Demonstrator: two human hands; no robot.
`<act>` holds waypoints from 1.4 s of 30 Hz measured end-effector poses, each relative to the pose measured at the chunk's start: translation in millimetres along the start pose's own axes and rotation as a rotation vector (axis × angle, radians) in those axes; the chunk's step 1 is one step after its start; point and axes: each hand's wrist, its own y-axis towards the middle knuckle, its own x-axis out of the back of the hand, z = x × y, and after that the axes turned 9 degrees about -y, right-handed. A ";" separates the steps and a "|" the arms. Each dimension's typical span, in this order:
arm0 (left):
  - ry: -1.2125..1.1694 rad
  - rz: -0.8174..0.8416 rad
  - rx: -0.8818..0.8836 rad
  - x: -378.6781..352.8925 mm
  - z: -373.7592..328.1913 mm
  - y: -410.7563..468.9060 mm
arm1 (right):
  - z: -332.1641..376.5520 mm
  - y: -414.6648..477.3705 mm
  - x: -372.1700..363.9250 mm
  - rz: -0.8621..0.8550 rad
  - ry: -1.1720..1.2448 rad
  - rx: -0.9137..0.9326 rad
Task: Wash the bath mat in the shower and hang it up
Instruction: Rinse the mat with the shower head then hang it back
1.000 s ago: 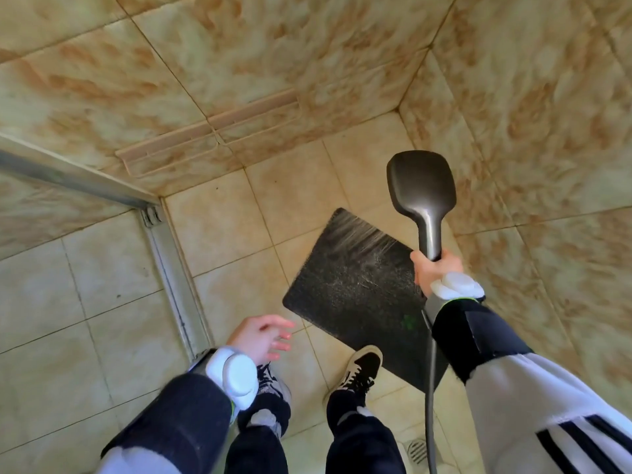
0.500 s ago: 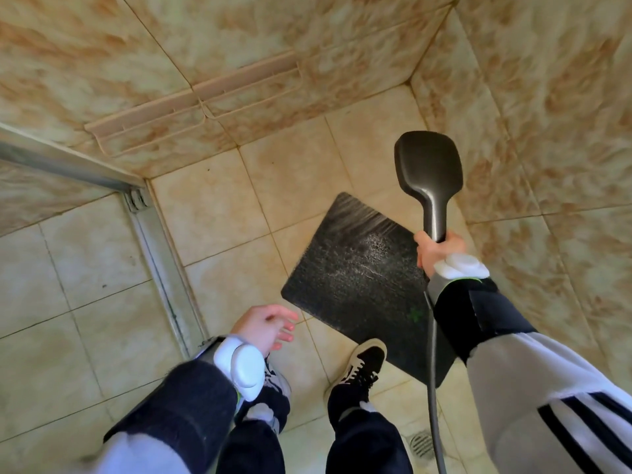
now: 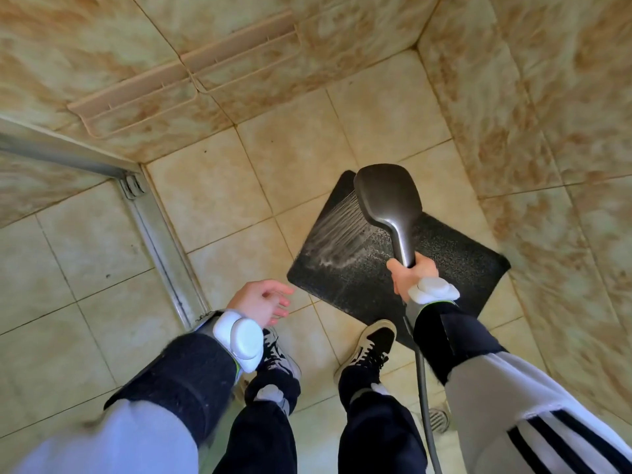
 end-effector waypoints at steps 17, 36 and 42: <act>0.006 -0.115 -0.033 7.0 26.1 9.5 | -13.7 -9.5 -36.1 0.145 -0.132 0.245; 0.081 -0.215 0.143 2.9 58.4 15.8 | -46.2 -33.4 -78.3 0.497 -0.937 0.581; 0.115 -0.179 0.125 -13.0 57.2 13.9 | -76.1 -27.1 -79.5 0.435 -0.885 0.582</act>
